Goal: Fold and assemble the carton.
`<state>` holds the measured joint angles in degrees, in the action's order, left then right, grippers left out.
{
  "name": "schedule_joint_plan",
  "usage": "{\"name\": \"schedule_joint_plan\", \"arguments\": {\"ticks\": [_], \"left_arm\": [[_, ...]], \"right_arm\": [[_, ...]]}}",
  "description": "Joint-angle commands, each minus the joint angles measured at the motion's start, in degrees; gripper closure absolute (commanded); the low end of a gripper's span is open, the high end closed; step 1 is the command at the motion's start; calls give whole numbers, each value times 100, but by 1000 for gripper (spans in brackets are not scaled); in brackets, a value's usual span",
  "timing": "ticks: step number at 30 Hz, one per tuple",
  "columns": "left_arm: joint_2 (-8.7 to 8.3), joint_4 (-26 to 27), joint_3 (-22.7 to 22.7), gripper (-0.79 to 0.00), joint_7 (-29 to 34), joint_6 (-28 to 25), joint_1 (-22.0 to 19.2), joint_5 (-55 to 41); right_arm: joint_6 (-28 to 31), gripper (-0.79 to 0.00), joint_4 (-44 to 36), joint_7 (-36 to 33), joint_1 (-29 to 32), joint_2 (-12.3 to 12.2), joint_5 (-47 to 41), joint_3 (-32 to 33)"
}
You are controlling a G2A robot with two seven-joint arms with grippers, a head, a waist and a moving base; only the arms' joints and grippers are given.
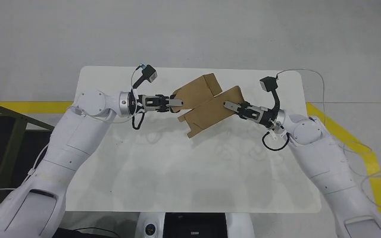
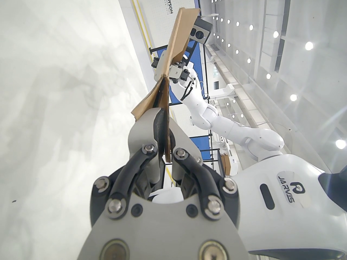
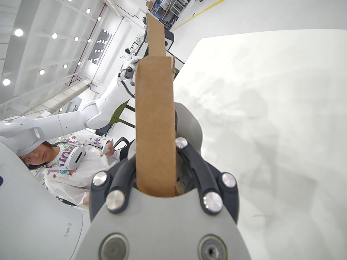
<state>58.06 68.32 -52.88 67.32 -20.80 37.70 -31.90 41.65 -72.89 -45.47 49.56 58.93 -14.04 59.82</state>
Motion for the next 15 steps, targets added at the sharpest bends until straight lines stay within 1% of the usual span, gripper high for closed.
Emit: {"name": "schedule_joint_plan", "arguments": {"ticks": [1, 2, 3, 8, 15], "left_arm": [[11, -10, -7, 0, 4, 10, -3, 5], [18, -17, -12, 0, 10, 12, -5, 10], [22, -23, -17, 0, 19, 13, -9, 14], [34, -30, -87, 0, 132, 14, -43, -39], [-5, -54, -236, 0, 742, -6, -112, -9]], "right_arm": [[-10, -126, -3, -36, -3, 4, -1, -3], [-31, -653, 7, -58, -8, 7, -4, 0], [-45, -785, 22, -71, -10, 8, -4, 2], [-42, -785, 118, -97, 0, -9, 21, 112], [-93, -785, 20, -230, 151, -141, 259, 569]]}}
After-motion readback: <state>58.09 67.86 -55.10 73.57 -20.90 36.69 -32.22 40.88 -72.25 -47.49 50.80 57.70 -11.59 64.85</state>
